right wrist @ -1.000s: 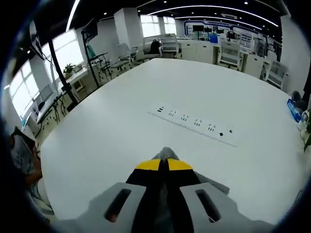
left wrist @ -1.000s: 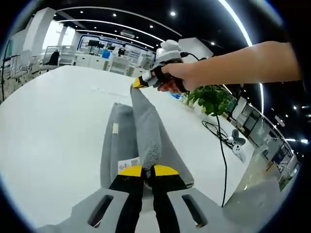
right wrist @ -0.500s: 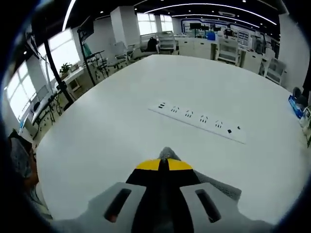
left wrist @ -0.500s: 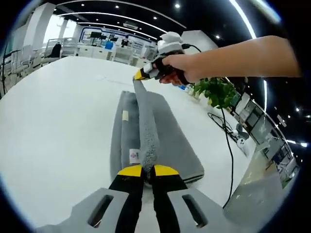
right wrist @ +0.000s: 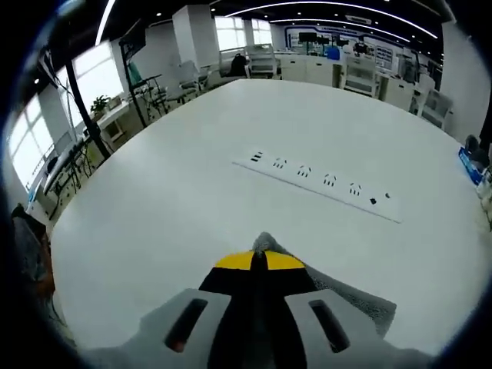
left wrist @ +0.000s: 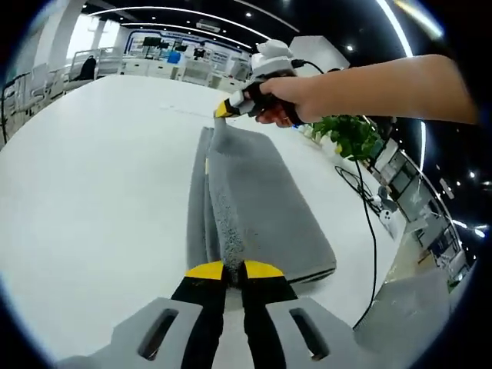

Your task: Fold the towel on the table until its edges align and the towel forms a compact rectangular stack.

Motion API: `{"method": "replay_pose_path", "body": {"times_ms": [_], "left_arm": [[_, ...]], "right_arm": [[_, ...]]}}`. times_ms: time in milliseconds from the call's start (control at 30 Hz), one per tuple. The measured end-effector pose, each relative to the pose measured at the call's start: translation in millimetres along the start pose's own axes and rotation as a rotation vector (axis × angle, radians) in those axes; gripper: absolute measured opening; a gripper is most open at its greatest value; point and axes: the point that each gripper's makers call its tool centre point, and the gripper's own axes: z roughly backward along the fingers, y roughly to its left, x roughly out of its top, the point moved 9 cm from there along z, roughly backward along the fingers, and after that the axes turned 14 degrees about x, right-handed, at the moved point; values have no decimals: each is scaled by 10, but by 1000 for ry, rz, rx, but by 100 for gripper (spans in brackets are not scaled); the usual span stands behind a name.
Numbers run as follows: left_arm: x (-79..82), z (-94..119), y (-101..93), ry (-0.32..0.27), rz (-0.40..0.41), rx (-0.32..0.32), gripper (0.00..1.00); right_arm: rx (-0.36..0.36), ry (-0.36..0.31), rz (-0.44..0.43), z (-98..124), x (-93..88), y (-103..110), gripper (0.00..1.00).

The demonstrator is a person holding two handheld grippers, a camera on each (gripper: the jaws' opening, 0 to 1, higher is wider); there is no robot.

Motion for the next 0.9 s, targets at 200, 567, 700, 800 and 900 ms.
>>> {"method": "replay_pose_path", "body": {"times_ms": [200,567,700,800,900], "left_arm": [[-16,34,52,8,-7,17,11],[284,227,181,-99,31,76,11],[328,150,-6,-93,-9,27,11],[309,86,-138,-64,-36,-5,11],[295,44,-236,-47,-50,-27,11]], "right_arm": [[46,-40,6,40,4,96,7],[83,-59,40,130,-32,194,10],[147,-53,13,162,-102,331,0],[175,-38,43,193,-161,427,0],[201,-27,51,232,-231,511,0]]}}
